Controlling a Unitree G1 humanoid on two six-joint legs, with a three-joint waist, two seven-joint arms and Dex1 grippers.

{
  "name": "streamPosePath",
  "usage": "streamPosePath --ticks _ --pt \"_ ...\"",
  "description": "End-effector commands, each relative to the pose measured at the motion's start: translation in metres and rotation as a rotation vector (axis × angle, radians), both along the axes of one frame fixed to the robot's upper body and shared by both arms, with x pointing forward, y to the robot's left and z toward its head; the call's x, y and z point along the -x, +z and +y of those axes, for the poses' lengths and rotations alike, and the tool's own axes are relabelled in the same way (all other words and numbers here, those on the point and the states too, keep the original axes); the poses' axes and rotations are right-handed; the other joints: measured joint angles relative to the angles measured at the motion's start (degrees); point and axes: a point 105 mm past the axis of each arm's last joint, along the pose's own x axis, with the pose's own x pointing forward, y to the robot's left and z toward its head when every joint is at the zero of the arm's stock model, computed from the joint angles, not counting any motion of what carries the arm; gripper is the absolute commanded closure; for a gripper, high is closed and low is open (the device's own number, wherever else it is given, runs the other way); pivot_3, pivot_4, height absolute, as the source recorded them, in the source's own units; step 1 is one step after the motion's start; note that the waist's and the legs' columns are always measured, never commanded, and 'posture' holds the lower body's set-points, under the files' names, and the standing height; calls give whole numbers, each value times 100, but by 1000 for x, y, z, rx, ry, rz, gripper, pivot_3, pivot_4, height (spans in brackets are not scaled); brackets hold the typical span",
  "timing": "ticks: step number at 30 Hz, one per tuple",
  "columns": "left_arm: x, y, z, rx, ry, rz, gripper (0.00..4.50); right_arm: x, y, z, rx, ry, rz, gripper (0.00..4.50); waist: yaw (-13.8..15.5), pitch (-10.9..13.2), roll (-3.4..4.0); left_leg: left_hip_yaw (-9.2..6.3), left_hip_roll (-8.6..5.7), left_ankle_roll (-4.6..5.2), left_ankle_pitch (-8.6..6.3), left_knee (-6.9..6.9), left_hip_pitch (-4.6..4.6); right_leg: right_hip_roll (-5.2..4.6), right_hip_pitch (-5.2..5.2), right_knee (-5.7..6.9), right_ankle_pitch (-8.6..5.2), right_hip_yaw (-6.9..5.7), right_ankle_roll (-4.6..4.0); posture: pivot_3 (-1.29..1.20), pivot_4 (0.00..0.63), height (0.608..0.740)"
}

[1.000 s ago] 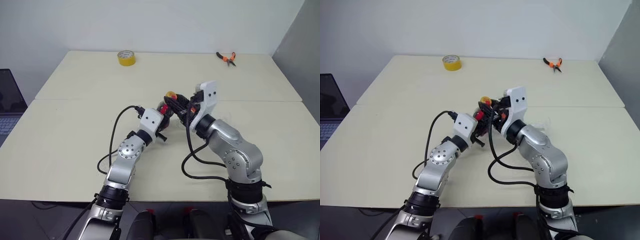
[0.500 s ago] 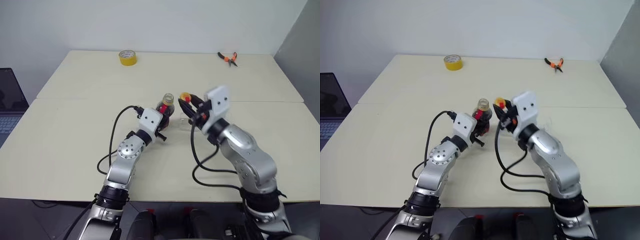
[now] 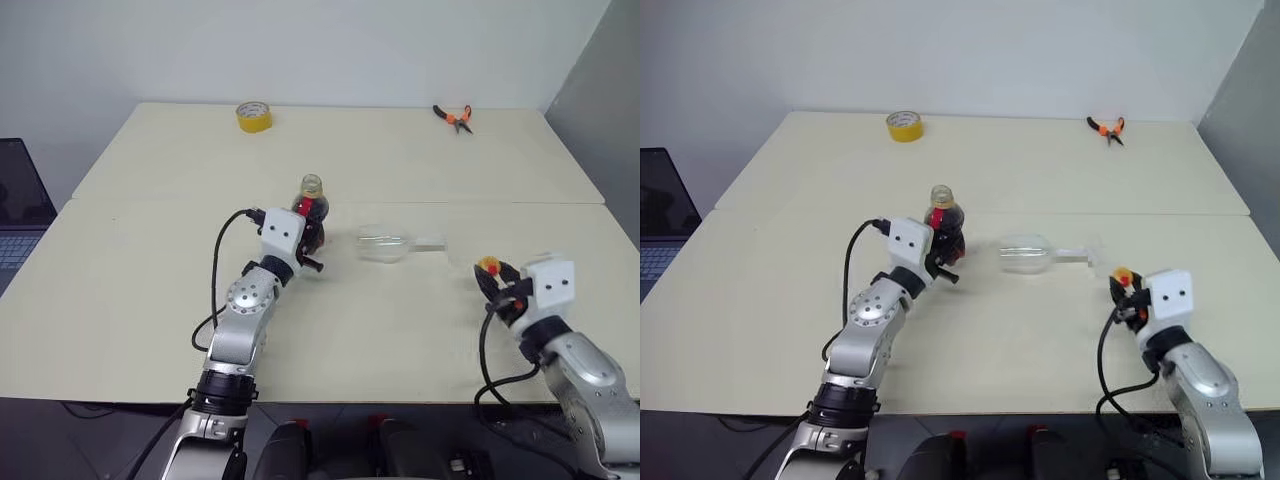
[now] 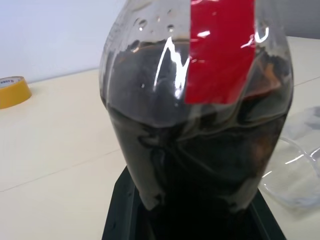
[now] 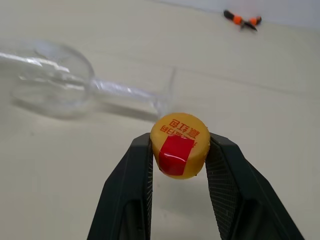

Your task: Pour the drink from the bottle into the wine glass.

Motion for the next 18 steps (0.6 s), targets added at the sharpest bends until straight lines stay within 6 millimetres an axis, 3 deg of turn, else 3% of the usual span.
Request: streamPosePath --ticks 1,7,16,18 --pt "-2 20 1 26 5 -68 3859 -4 -5 -11 -27 -41 1 3295 0 0 0 1 -1 0 0 0 2 0 1 1 0 2 0 0 150 740" --pt "-3 20 3 27 13 -68 3859 -10 -25 -12 -63 -25 76 3295 8 0 0 1 -1 -1 0 -1 -1 0 1 -3 0 1 0 0 150 740" --pt "-4 19 9 29 38 -68 3859 0 -41 -11 -79 8 172 233 14 0 0 0 0 -1 0 0 2 0 3 -3 0 0 0 0 150 740" --pt "-4 19 10 31 42 -67 3859 1 -41 -11 -82 9 174 0 14 0 0 -1 0 -1 1 0 2 0 5 -2 0 -1 0 0 150 740"
